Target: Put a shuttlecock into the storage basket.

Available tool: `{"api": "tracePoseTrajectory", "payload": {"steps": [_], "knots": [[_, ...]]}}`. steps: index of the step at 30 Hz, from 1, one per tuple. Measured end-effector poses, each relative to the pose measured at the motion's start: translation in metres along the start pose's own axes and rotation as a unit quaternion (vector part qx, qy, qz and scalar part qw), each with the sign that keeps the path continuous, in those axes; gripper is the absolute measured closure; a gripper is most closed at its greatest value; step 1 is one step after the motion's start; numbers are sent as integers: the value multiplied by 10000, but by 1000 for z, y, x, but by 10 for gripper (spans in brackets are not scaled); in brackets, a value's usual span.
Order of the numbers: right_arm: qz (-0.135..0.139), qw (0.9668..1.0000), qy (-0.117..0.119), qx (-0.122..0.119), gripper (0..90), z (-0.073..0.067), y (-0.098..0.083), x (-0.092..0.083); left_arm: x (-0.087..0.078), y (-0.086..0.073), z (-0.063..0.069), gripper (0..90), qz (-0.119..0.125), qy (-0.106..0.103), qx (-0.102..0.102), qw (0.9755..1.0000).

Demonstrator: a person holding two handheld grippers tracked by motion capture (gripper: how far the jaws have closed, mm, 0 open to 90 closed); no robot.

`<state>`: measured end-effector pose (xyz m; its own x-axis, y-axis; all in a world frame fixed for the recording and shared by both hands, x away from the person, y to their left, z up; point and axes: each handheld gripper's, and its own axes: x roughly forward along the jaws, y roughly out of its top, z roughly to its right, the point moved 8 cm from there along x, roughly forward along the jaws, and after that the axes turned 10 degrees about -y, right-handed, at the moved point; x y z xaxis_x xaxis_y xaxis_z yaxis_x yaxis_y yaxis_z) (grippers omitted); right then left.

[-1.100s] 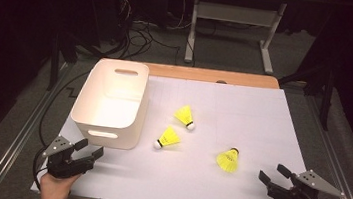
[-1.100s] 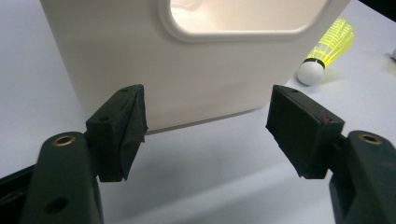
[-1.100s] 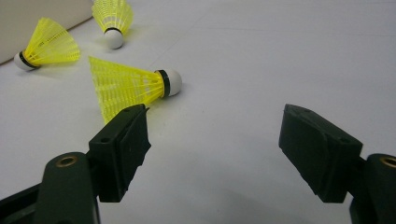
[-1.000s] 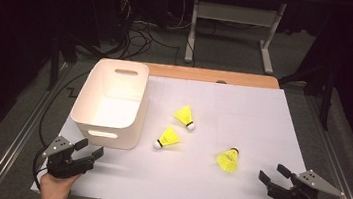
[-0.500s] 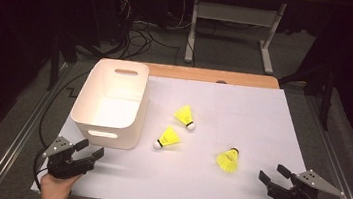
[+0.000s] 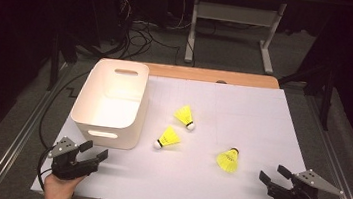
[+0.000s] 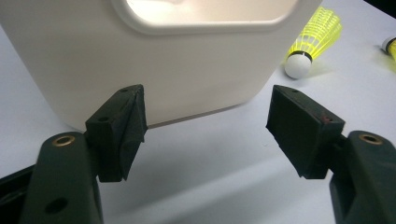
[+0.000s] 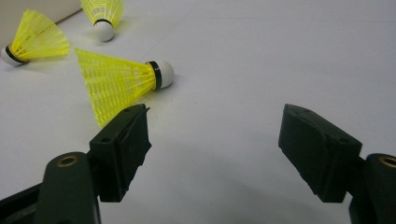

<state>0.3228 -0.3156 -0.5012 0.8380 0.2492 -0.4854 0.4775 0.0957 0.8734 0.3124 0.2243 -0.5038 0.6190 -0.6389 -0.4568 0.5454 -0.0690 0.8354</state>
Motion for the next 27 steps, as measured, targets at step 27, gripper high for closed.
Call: {"api": "tracePoseTrajectory", "payload": {"steps": [27], "knots": [[17, 10000, 19, -36, 253, -1, 0, 0, 7, 7, 18, 293, -73, -168, 157, 9997]]}}
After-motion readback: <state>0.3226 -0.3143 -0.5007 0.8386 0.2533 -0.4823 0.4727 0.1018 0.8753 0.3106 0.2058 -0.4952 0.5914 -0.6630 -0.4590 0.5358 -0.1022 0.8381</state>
